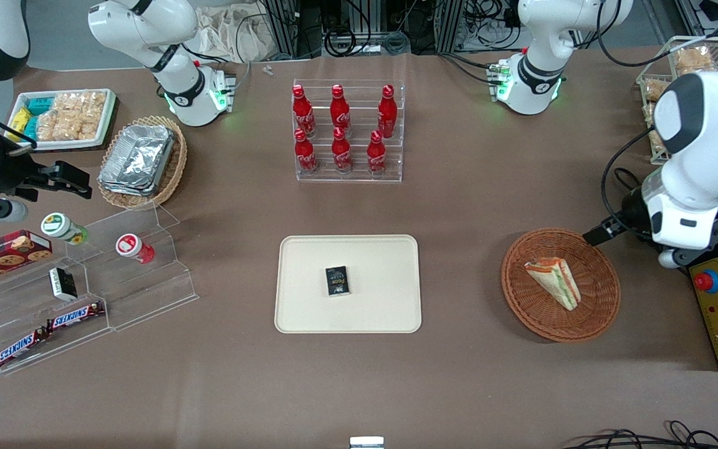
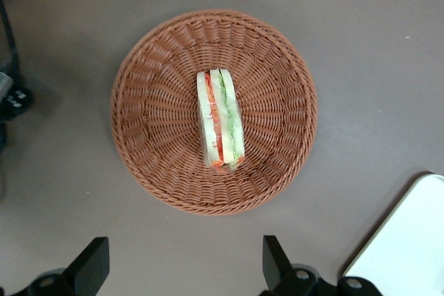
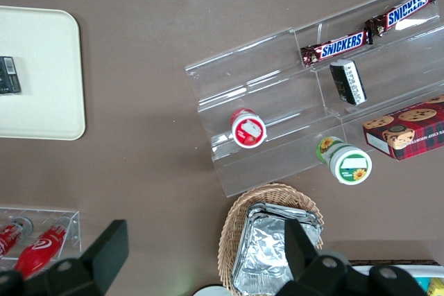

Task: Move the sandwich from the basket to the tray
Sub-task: 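Move the left gripper over the sandwich and lower it into the basket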

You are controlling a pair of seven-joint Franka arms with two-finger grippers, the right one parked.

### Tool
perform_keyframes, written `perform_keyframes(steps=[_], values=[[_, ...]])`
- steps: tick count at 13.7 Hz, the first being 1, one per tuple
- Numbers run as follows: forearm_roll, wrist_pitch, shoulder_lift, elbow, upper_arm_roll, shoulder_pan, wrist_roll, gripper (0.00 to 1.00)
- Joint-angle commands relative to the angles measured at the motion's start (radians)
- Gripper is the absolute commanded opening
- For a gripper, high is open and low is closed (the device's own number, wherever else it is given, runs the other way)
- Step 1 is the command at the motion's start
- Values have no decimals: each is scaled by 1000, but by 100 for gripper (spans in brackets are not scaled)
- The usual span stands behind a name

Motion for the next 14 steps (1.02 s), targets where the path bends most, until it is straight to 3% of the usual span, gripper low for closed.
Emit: perform_keyframes(steps=[1,14], values=[[18,69,61,-3,-9,-16,-64,99],[53,263,276,-8,-3,-30,-119,99]])
